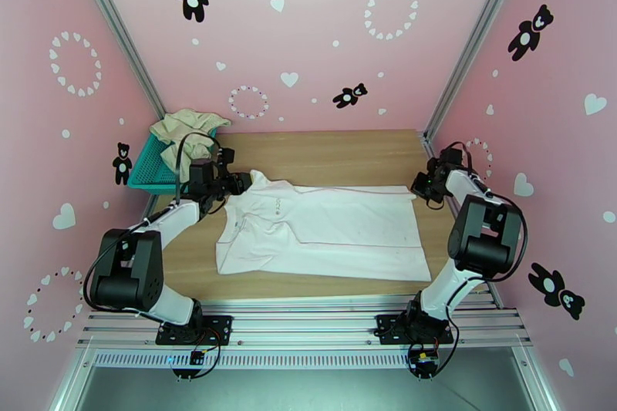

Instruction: Fold and stack the mixed laundry pile

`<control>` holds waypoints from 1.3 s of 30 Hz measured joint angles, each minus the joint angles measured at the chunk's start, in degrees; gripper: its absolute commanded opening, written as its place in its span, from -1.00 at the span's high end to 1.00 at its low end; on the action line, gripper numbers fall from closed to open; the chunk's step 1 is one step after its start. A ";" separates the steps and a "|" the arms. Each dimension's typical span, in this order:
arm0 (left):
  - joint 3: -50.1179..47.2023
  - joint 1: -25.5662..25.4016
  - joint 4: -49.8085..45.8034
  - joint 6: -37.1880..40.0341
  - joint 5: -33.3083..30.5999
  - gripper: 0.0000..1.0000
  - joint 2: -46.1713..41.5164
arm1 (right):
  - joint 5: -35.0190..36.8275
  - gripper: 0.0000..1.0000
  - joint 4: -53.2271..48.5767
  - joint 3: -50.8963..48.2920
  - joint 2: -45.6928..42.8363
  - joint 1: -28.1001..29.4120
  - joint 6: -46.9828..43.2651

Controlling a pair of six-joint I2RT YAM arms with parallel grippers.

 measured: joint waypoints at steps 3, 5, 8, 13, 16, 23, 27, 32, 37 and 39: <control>-3.91 -0.04 0.22 -2.21 -1.22 -0.24 0.00 | 0.11 0.24 0.72 -2.93 0.00 -0.02 0.90; -4.72 -0.04 -0.15 -3.08 -2.47 -0.25 -0.28 | 0.46 0.18 1.22 -3.72 0.00 0.00 1.22; -4.81 -0.33 -2.89 -3.67 -5.35 -0.19 -3.87 | 0.85 0.16 1.84 -4.17 -0.11 -0.02 1.68; 5.68 -5.40 -14.49 -0.90 -12.52 -0.15 -6.78 | 1.62 0.14 2.25 -4.24 -1.92 0.24 2.40; 15.17 -10.62 -18.82 0.59 -16.59 -0.24 -3.13 | 2.51 0.13 2.25 -4.24 -2.82 0.85 2.84; 32.65 -20.52 -28.13 2.10 -26.29 -0.27 14.80 | 4.09 0.12 2.12 -4.48 -3.67 2.91 2.86; 38.56 -22.80 -33.40 1.42 -30.01 -0.24 23.39 | 4.26 0.12 2.14 -4.94 -4.07 2.93 2.82; 44.00 -24.96 -38.91 -0.07 -34.36 -0.22 29.94 | 4.22 0.12 2.12 -5.44 -4.07 2.93 2.82; 45.13 -26.88 -40.83 -2.45 -36.52 0.11 31.93 | 4.17 0.12 2.12 -5.46 -4.07 2.93 2.82; 45.40 -27.12 -41.44 -3.41 -37.29 0.26 32.50 | 4.17 0.12 2.10 -5.46 -4.09 2.93 2.82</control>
